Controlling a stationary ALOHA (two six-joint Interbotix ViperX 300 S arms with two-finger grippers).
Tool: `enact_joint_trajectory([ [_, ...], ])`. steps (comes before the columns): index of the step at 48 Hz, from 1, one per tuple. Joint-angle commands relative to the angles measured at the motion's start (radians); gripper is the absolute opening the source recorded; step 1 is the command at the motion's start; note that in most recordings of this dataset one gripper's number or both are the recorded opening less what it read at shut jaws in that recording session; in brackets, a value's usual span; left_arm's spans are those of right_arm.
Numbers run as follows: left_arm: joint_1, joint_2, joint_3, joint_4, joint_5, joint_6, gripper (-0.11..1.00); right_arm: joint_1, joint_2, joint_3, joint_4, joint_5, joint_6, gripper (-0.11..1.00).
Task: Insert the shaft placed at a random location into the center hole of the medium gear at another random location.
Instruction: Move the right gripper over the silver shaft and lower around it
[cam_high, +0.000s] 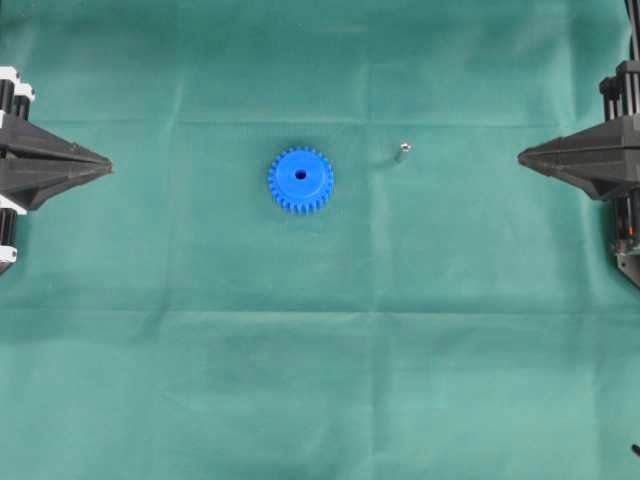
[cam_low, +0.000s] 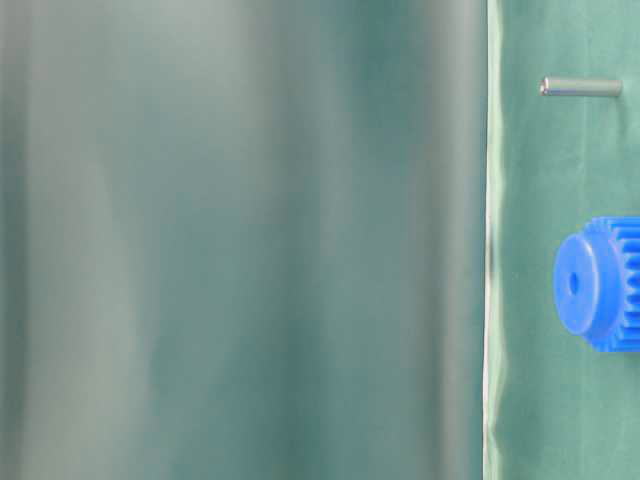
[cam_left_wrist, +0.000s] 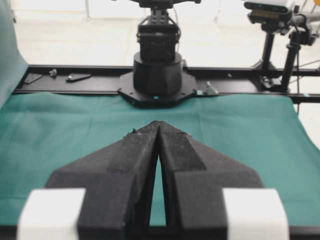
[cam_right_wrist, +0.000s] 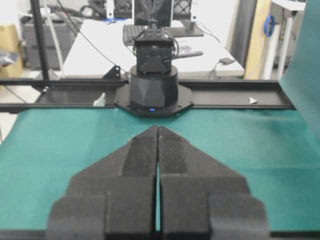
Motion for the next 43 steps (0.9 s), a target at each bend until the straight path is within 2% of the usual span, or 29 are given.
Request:
enact_joint_trajectory([
  [1, 0.000, 0.012, -0.035, 0.015, 0.026, 0.002, 0.00, -0.002, 0.014, -0.014, -0.006, -0.006, -0.002, 0.01],
  [10, 0.000, 0.011, -0.035, 0.015, 0.037, -0.002, 0.00, -0.037, 0.066, -0.021, -0.006, -0.006, -0.008, 0.01],
  [20, 0.000, 0.014, -0.034, 0.015, 0.037, 0.000, 0.00, -0.117, 0.160, -0.012, -0.005, -0.018, -0.005, 0.02],
  [25, 0.000, 0.014, -0.035, 0.015, 0.037, 0.000, 0.00, -0.152, 0.249, -0.012, -0.002, -0.041, 0.000, 0.21],
  [36, 0.000, 0.014, -0.034, 0.015, 0.035, 0.000, 0.00, -0.192, 0.514, -0.006, -0.006, -0.213, -0.026, 0.86],
  [38, 0.000, 0.014, -0.034, 0.015, 0.035, 0.000, 0.00, -0.201, 0.563, -0.006, -0.003, -0.245, -0.029, 0.89],
  [43, 0.000, 0.014, -0.032, 0.015, 0.034, 0.000, 0.00, -0.221, 0.673, -0.015, -0.002, -0.313, -0.031, 0.81],
])
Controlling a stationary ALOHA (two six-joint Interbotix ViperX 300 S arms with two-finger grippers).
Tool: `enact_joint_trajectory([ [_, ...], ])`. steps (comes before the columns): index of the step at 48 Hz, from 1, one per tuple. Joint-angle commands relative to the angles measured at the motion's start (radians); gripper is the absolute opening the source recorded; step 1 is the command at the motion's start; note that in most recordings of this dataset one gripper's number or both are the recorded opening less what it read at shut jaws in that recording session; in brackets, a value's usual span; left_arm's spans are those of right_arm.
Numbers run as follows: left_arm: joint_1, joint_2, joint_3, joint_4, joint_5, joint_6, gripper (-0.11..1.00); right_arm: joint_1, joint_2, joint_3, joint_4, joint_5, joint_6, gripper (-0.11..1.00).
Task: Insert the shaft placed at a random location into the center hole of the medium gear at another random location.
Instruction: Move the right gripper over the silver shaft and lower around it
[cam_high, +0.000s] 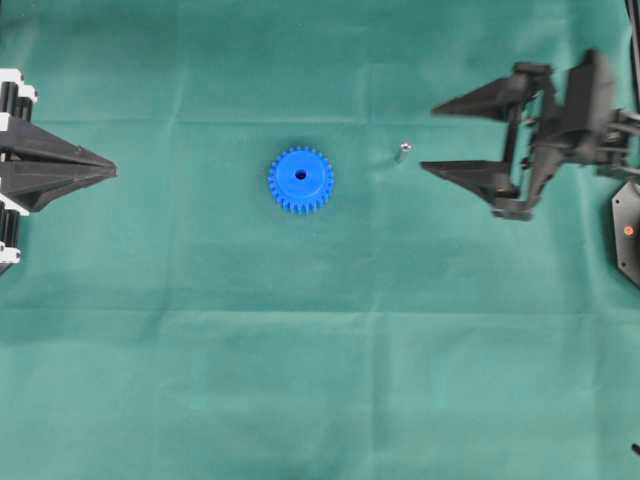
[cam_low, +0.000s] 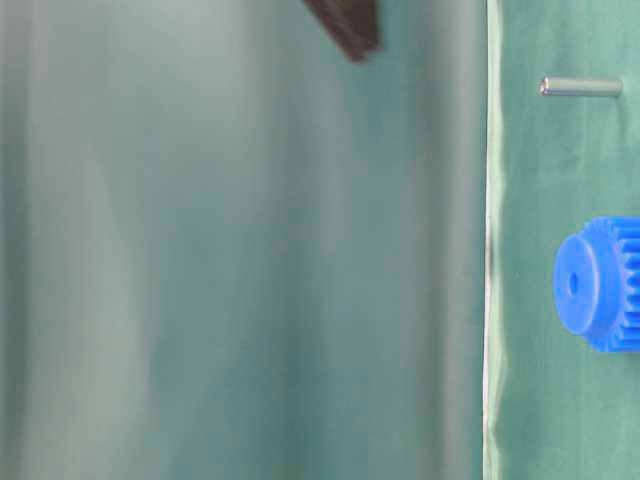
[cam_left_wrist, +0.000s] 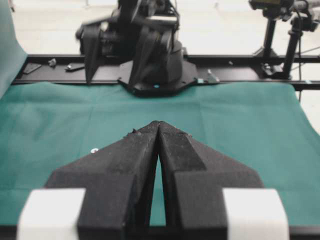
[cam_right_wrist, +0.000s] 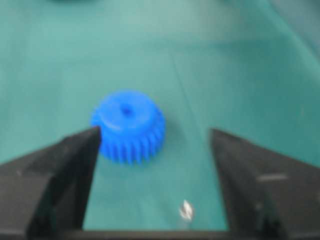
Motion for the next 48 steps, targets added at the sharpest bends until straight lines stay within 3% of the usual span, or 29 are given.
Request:
enact_joint_trajectory([
  [1, -0.002, 0.008, -0.023, 0.002, -0.008, 0.000, 0.00, -0.018, 0.083, -0.020, 0.000, -0.072, -0.015, 0.82],
  [20, 0.000, 0.009, -0.020, 0.003, -0.006, 0.000, 0.00, -0.046, 0.334, -0.055, 0.012, -0.163, -0.015, 0.83],
  [31, 0.000, 0.009, -0.020, 0.003, -0.002, 0.002, 0.00, -0.046, 0.373, -0.052, 0.014, -0.179, -0.015, 0.81],
  [48, 0.000, 0.009, -0.018, 0.002, 0.000, 0.000, 0.00, -0.048, 0.390, -0.063, 0.025, -0.179, -0.014, 0.70],
])
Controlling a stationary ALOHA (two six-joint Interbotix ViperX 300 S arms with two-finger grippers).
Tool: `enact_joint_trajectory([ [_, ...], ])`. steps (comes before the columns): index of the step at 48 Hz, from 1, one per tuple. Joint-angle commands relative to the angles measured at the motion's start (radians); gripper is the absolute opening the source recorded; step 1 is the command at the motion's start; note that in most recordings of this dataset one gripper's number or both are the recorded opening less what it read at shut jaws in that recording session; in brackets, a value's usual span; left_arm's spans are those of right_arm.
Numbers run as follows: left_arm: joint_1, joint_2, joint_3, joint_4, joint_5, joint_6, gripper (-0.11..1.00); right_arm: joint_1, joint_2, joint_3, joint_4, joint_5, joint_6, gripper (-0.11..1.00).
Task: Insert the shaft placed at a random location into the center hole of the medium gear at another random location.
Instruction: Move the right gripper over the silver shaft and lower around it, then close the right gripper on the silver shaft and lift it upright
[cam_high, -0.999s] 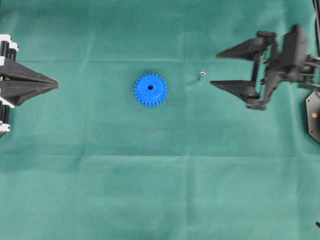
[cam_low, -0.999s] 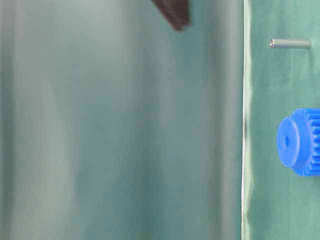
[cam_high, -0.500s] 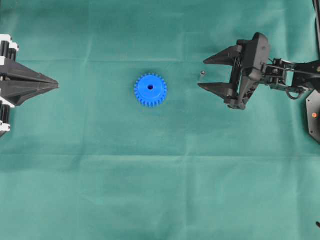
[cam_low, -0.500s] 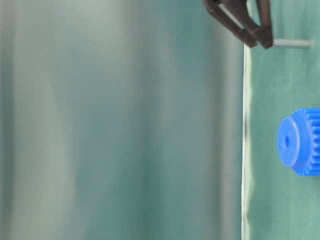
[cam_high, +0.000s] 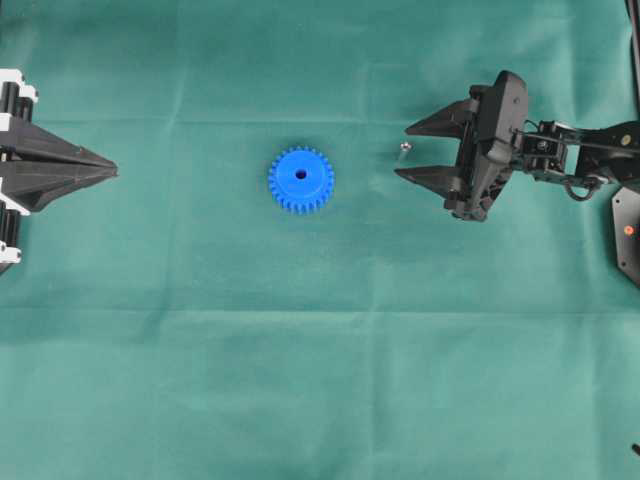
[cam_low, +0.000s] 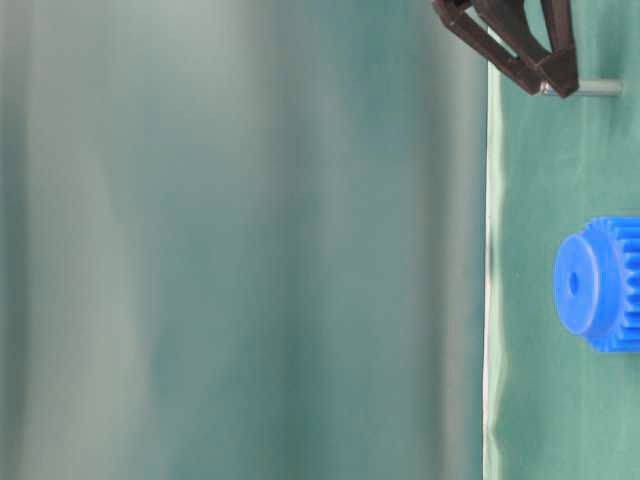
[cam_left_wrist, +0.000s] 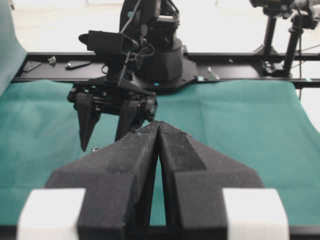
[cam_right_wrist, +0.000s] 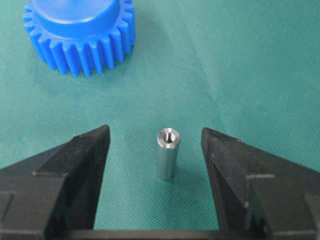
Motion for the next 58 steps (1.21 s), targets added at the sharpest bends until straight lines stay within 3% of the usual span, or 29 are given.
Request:
enact_joint_trajectory([
  [1, 0.000, 0.008, -0.018, 0.003, -0.005, 0.000, 0.00, -0.006, -0.005, -0.018, 0.006, -0.015, -0.012, 0.68],
  [5, 0.000, 0.008, -0.018, 0.003, -0.003, 0.002, 0.00, -0.008, 0.002, -0.021, 0.006, -0.014, -0.012, 0.57],
  [11, 0.000, 0.008, -0.018, 0.003, 0.005, 0.002, 0.00, -0.011, 0.011, -0.023, 0.008, -0.014, -0.012, 0.23],
  [14, 0.000, 0.006, -0.018, 0.003, 0.008, 0.002, 0.00, -0.011, 0.011, -0.025, 0.006, -0.015, -0.012, 0.13],
  [32, 0.000, 0.008, -0.018, 0.003, 0.006, 0.000, 0.00, -0.011, -0.020, -0.031, 0.005, -0.003, -0.015, 0.14],
  [48, 0.000, 0.008, -0.020, 0.003, 0.008, -0.002, 0.00, -0.011, -0.193, -0.072, 0.003, 0.202, -0.025, 0.14],
  [58, 0.000, 0.008, -0.018, 0.003, 0.008, -0.005, 0.00, -0.011, -0.209, -0.075, 0.003, 0.233, -0.021, 0.14],
])
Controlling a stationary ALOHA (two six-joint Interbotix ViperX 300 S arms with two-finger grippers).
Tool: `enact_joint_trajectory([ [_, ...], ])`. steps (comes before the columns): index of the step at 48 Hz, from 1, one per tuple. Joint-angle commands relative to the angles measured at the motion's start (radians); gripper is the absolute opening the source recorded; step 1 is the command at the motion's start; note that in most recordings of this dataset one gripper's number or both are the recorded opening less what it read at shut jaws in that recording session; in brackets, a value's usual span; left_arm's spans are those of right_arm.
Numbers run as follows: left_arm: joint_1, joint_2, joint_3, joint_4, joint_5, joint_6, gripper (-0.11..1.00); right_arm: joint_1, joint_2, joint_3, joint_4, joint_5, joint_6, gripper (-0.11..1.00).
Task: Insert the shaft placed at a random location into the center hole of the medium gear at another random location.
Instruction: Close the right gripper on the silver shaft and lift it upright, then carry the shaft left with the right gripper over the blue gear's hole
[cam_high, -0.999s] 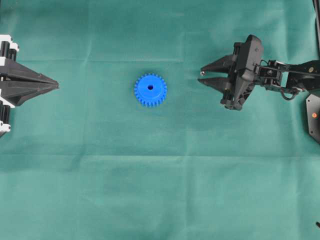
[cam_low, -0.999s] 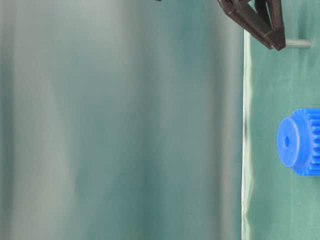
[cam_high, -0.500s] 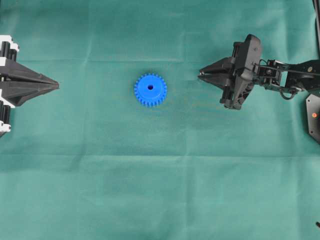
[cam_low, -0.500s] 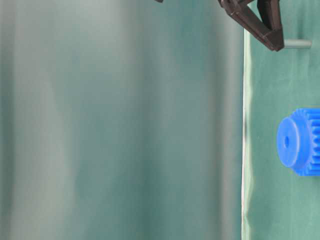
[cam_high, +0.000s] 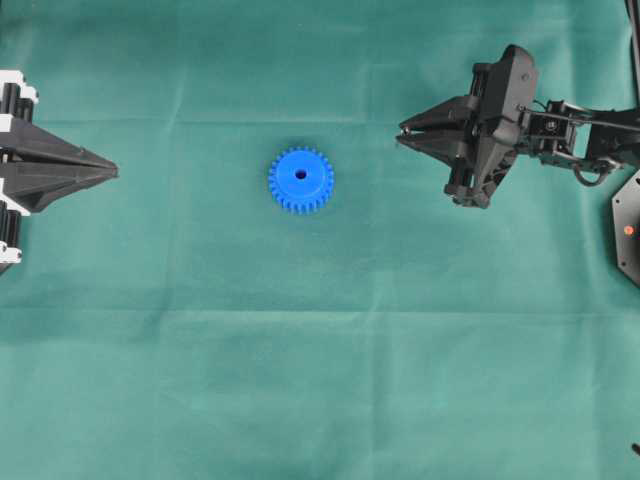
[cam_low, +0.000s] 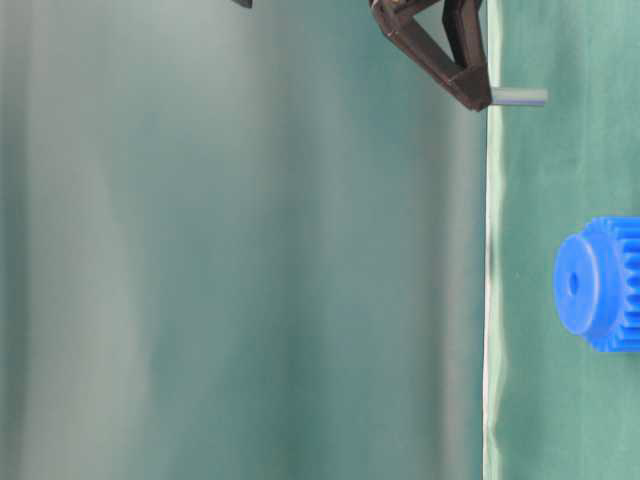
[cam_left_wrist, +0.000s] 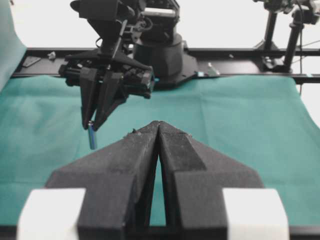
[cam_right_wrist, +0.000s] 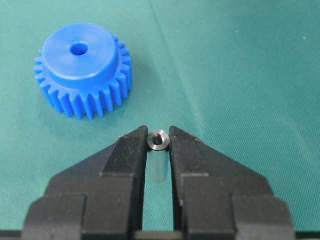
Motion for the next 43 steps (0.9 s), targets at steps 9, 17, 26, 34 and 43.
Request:
enact_joint_trajectory([
  [9, -0.002, 0.008, -0.018, 0.003, -0.003, -0.003, 0.00, -0.005, -0.020, -0.021, 0.002, 0.011, -0.011, 0.14],
  [17, 0.000, 0.008, -0.020, 0.003, -0.002, -0.003, 0.00, -0.005, -0.018, -0.025, 0.000, 0.009, -0.005, 0.14],
  [26, 0.000, 0.008, -0.018, 0.003, -0.002, -0.003, 0.00, 0.012, 0.005, -0.060, 0.000, 0.009, 0.002, 0.14],
  [34, -0.002, 0.008, -0.018, 0.003, -0.002, -0.005, 0.00, 0.049, 0.061, -0.130, 0.000, 0.017, 0.002, 0.14],
  [43, 0.000, 0.008, -0.020, 0.003, 0.000, -0.005, 0.00, 0.092, 0.133, -0.235, 0.002, 0.052, 0.002, 0.14],
])
